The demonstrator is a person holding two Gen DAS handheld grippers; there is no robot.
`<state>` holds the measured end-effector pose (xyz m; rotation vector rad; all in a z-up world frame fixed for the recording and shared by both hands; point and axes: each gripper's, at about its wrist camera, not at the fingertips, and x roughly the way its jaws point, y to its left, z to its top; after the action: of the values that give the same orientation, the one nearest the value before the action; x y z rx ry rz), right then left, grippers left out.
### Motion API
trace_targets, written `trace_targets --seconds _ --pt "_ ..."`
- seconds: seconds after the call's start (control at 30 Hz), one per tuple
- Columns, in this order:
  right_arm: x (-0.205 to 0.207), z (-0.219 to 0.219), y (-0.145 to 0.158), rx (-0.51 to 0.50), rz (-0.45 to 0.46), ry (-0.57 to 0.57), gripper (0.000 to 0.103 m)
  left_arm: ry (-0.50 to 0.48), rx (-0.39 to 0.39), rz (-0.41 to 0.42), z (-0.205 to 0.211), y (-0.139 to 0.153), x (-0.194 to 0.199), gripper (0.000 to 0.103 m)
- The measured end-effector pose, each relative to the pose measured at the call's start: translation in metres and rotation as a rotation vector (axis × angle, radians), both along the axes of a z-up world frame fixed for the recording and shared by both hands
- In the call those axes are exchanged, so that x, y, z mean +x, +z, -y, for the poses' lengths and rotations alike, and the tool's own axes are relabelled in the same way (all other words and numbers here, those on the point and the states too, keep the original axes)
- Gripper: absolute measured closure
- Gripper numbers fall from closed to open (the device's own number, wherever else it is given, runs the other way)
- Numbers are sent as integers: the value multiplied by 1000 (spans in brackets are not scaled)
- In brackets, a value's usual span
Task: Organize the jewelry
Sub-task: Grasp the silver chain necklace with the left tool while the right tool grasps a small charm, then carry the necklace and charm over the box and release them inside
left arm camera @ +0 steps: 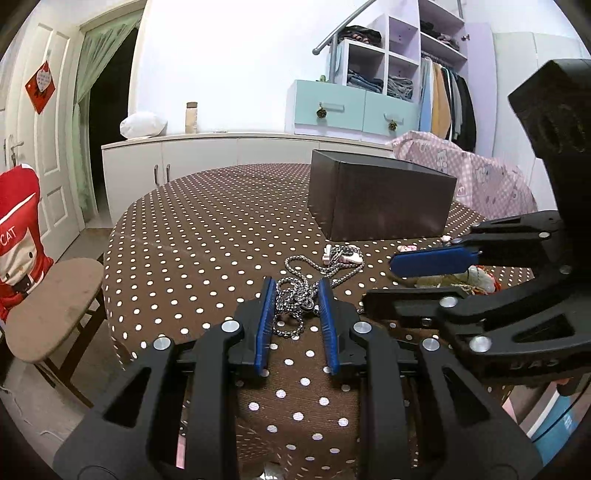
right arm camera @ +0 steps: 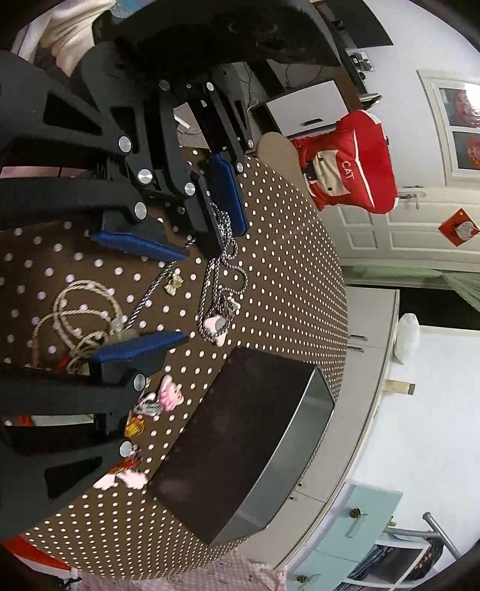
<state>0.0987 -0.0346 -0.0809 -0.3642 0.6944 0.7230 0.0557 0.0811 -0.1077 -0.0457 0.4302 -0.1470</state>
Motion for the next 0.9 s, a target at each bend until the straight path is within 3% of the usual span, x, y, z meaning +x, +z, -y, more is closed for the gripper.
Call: trace_targets --seconds 0.13,0.27,0.67,0.9 --pt "1 -4 -1 17 -30 27 91 -7 -21 -1 -3 0 1 79" --pt "-7 -6 -2 -6 -6 31 96 -7 -23 1 -4 1 2 79" --pt "-9 24 19 84 -1 -34 96 3 -93 14 -16 19 4 83" --pt "-10 46 38 120 49 -86 96 -20 -61 64 -1 45 4 82"
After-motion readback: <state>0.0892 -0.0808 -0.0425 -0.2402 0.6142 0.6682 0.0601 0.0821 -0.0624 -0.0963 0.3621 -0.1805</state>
